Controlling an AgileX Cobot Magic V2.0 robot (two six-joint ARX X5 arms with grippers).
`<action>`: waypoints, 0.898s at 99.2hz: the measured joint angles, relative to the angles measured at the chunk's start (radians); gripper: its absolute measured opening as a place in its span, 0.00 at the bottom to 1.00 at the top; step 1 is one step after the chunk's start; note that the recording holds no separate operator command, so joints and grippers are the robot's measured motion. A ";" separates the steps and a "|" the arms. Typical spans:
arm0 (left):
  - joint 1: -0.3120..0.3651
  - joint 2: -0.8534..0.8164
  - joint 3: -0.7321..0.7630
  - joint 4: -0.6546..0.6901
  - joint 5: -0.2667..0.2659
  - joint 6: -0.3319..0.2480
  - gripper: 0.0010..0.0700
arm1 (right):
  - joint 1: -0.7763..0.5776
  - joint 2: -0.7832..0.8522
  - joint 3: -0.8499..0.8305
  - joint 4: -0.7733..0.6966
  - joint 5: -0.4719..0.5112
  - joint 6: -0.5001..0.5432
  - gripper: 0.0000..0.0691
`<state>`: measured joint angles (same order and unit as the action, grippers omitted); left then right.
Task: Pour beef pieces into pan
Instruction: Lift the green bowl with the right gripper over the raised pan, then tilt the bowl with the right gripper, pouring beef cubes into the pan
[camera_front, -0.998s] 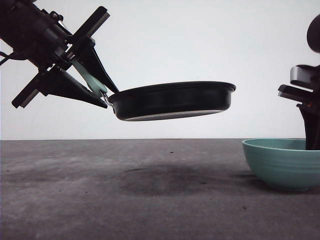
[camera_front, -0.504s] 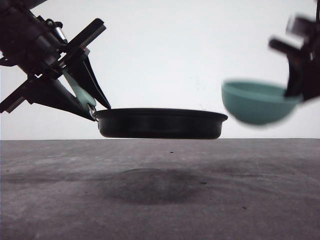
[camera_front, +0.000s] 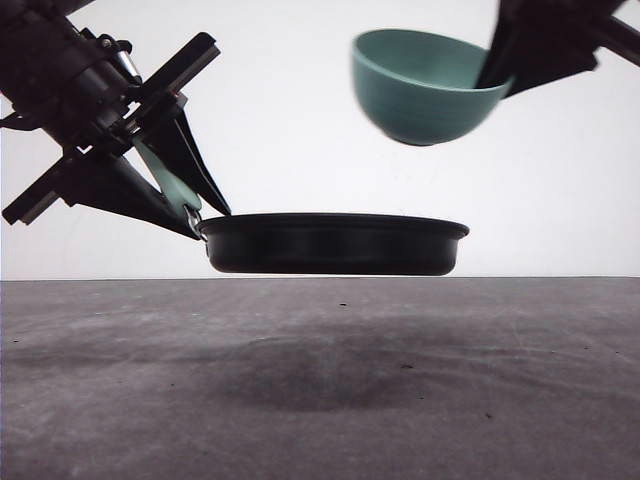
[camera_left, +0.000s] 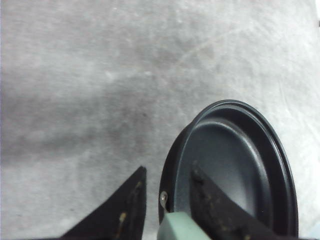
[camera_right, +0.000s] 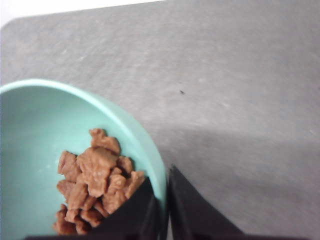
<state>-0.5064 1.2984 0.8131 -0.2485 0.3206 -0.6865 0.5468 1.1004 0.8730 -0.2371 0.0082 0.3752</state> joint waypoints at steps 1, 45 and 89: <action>-0.002 0.000 0.000 0.000 0.000 -0.002 0.17 | 0.010 0.001 0.000 0.004 0.009 0.000 0.02; -0.029 0.000 0.071 -0.003 0.002 -0.025 0.17 | 0.311 0.031 0.000 0.012 0.650 -0.085 0.02; -0.035 0.000 0.108 -0.010 0.003 -0.032 0.17 | 0.338 0.031 0.000 0.148 0.826 -0.437 0.02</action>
<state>-0.5419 1.2980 0.9211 -0.2581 0.3241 -0.7189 0.8845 1.1316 0.8726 -0.0895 0.8345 -0.0620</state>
